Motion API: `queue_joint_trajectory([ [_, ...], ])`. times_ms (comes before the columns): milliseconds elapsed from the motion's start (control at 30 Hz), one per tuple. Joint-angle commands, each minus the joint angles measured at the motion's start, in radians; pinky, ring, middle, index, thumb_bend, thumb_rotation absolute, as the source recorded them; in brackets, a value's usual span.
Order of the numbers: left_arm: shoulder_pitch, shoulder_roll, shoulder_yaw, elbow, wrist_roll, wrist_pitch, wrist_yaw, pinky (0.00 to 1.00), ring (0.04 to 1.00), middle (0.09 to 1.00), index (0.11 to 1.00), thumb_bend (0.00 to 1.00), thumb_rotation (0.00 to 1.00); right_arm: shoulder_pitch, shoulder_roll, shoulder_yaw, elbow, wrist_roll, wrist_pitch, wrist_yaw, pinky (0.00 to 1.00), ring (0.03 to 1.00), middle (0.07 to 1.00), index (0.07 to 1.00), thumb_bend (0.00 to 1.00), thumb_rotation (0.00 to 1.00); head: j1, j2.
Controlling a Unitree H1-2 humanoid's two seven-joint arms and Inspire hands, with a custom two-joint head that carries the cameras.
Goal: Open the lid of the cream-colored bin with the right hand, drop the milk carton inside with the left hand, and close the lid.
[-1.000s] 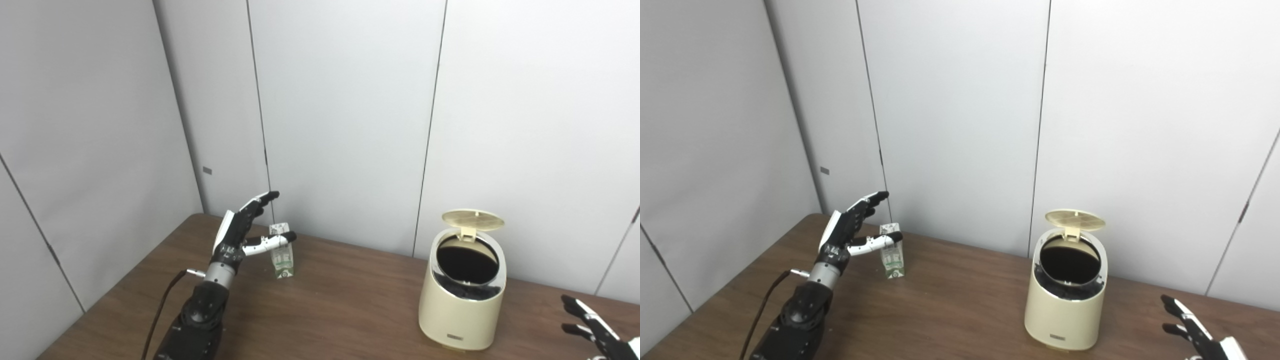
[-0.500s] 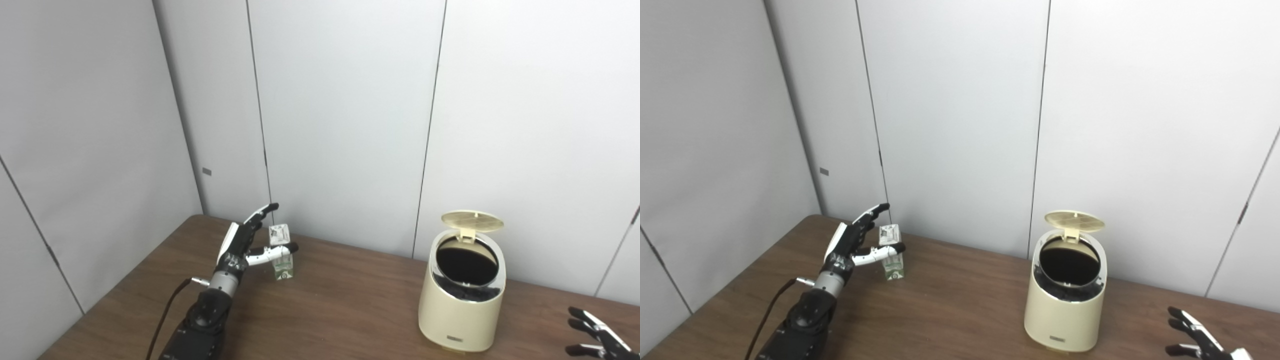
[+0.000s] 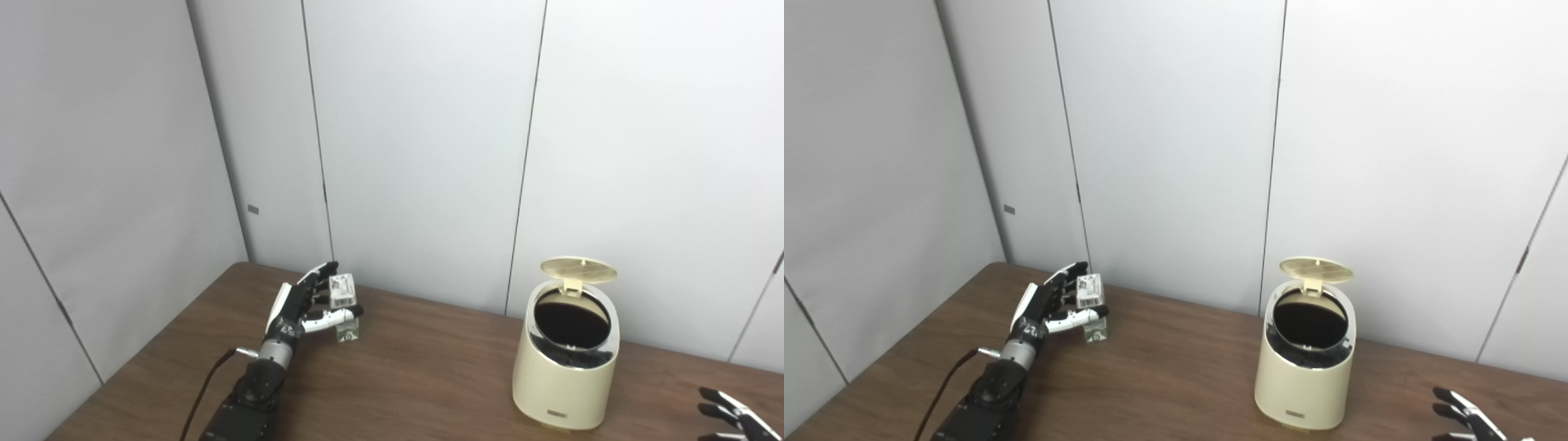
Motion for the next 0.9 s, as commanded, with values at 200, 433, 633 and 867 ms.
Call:
queue_joint_trajectory([
  [200,-0.055,0.009,-0.005,0.020,-0.006,-0.029,0.020,0.78,0.839,0.868,0.887,0.93,0.27,-0.003,-0.036,-0.016,-0.063,0.015,0.001,0.009,0.30,0.665,0.830,0.858,0.92,0.37,0.007,0.009],
  [433,-0.064,0.007,-0.009,0.042,-0.016,-0.029,0.013,0.74,0.790,0.816,0.855,0.93,0.26,0.001,-0.035,-0.014,-0.080,0.021,0.027,0.023,0.34,0.700,0.847,0.873,0.90,0.35,0.006,0.015],
  [633,-0.071,0.006,-0.011,0.057,-0.010,-0.029,0.025,0.71,0.749,0.773,0.815,0.91,0.23,0.006,-0.032,-0.017,-0.088,0.016,0.030,0.019,0.35,0.701,0.853,0.870,0.90,0.33,0.001,0.017],
  [867,-0.084,-0.010,0.005,0.065,-0.025,-0.029,0.044,0.61,0.662,0.695,0.731,0.84,0.09,0.015,-0.031,-0.022,-0.094,0.024,0.038,0.021,0.32,0.683,0.843,0.867,0.92,0.36,-0.003,0.025],
])
